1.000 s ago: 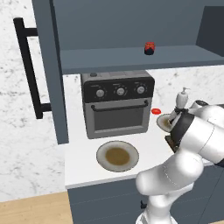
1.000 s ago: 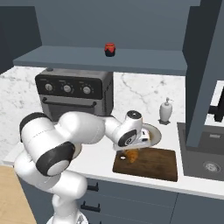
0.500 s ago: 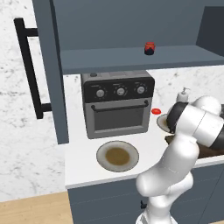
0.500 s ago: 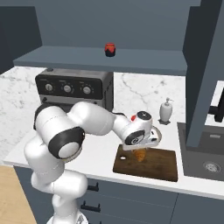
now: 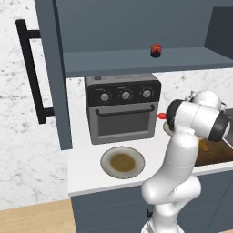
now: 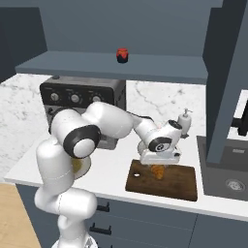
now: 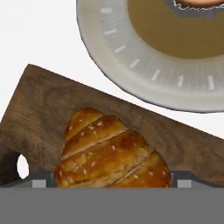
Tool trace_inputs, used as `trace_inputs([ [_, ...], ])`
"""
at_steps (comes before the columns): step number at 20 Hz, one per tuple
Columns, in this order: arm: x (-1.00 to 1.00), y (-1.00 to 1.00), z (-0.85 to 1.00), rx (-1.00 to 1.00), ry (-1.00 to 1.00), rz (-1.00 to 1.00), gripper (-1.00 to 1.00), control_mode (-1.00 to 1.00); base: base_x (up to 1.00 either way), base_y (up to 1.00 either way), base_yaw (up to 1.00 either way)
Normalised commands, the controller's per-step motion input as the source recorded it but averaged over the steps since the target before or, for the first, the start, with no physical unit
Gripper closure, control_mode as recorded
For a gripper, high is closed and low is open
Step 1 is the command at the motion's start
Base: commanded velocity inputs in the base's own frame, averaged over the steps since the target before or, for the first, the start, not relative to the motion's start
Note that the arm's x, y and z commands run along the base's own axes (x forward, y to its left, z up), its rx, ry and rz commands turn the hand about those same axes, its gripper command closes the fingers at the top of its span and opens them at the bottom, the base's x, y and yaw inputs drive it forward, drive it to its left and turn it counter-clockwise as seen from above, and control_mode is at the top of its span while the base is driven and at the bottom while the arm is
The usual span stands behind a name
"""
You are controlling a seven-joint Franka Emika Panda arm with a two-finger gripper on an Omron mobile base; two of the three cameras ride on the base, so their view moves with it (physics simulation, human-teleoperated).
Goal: From the different types of pastries on the counter, select a croissant and place it on the cutting board. Then retrieve a jar of jam from the cabinet and place it alongside the croissant on the cutting board.
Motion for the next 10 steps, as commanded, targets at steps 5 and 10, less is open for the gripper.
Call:
trace_inputs([
  [5, -0.45, 0.09, -0.22, 0.07, 0.09, 0.0, -1.0, -1.0, 0.0, 0.0, 0.0],
  [10, -0.44, 0.25, 0.26, -0.01, 0.01, 0.0, -1.0, -1.0, 0.0, 0.0, 0.0],
])
